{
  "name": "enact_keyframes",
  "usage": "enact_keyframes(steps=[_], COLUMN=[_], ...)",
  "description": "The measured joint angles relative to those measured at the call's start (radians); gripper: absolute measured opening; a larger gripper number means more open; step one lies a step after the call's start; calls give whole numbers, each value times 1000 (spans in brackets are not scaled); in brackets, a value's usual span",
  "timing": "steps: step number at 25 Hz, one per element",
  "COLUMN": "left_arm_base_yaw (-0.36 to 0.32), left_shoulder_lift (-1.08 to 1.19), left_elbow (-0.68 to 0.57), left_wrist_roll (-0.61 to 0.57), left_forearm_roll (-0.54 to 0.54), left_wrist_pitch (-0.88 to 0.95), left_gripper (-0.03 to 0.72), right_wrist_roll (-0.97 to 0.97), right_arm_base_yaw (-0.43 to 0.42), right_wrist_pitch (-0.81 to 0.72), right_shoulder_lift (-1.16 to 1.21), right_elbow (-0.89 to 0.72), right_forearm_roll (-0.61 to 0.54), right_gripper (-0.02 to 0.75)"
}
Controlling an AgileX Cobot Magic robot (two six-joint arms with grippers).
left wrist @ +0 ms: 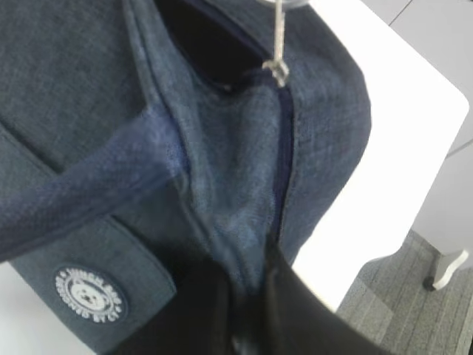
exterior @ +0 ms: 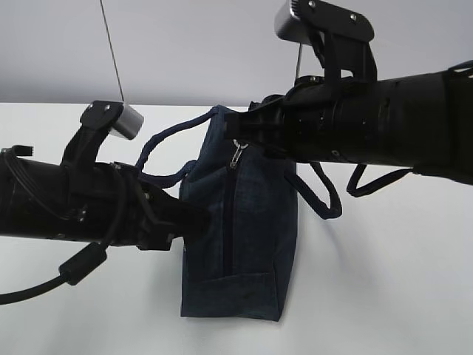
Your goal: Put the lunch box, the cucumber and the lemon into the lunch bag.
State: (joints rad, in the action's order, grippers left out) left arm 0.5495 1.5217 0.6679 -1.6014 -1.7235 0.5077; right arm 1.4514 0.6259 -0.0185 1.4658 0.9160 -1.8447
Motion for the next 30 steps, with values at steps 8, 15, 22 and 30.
enact_keyframes(steps=[8, 15, 22, 30], left_arm_base_yaw=[0, -4, -132, -222], left_shoulder_lift=[0, 0, -7, -8], left_elbow=[-11, -12, -14, 43], left_wrist_roll=[0, 5, 87, 229], left_forearm_roll=[25, -24, -62, -62], left_wrist_pitch=[46, 57, 181, 293], left_gripper=[365, 401, 404, 391], right_wrist_roll=[0, 0, 0, 0], right_arm_base_yaw=[-11, -12, -12, -14], right_wrist_pitch=[19, 19, 10, 0], right_shoulder_lift=[0, 0, 0, 0], right_elbow=[10, 12, 12, 12], right_forearm_roll=[2, 2, 2, 2], right_gripper=[0, 0, 0, 0])
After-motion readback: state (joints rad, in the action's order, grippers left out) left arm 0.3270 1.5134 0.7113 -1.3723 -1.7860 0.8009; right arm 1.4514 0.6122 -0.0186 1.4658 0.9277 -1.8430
